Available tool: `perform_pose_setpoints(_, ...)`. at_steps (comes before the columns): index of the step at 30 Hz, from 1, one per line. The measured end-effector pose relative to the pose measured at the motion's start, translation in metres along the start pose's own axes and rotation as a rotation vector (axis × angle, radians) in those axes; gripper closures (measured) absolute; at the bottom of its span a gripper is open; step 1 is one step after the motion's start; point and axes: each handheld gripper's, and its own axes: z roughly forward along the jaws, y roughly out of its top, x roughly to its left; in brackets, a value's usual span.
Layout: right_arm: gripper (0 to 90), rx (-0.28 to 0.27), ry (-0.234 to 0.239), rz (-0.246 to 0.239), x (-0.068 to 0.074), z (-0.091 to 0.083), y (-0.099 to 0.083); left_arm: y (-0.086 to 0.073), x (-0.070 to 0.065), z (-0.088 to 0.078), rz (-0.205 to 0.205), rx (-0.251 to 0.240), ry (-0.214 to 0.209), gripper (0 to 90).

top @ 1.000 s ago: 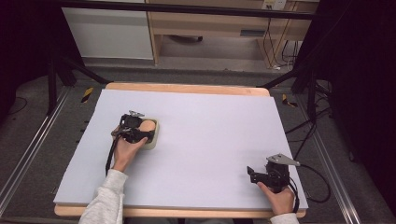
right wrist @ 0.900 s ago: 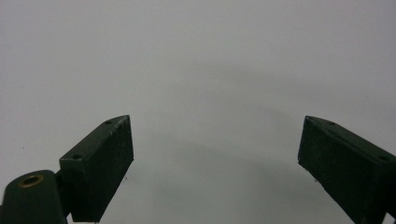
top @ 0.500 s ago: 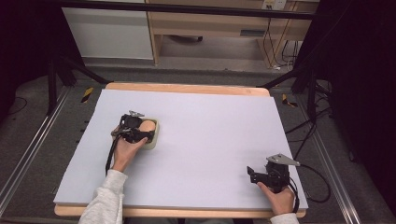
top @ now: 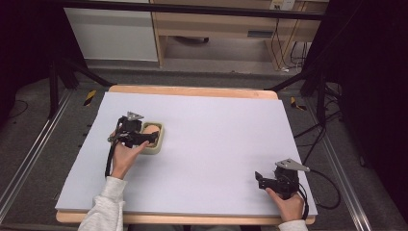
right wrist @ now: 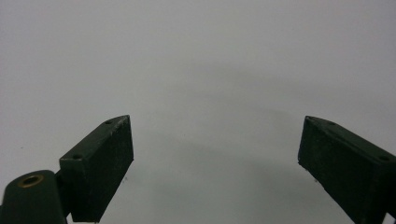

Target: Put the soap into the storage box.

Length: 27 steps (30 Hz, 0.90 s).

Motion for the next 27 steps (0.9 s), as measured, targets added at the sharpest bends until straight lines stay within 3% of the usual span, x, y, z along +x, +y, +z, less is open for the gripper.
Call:
perform_pose_setpoints(6,10.6,0.004,0.000,0.009,-0.001,0.000,0.000,-0.005,-0.005,-0.015,0.011,-0.034,-0.014,24.5)
perform_pose_setpoints(17,10.6,0.003,-0.010,0.021,-0.004,-0.002,-0.002,-0.033,-0.009,-0.037,0.035,-0.074,0.004,24.1)
perform_pose_setpoints(27,10.6,-0.001,-0.017,0.035,-0.008,-0.004,-0.003,-0.053,-0.012,-0.047,0.047,-0.061,0.021,22.8)
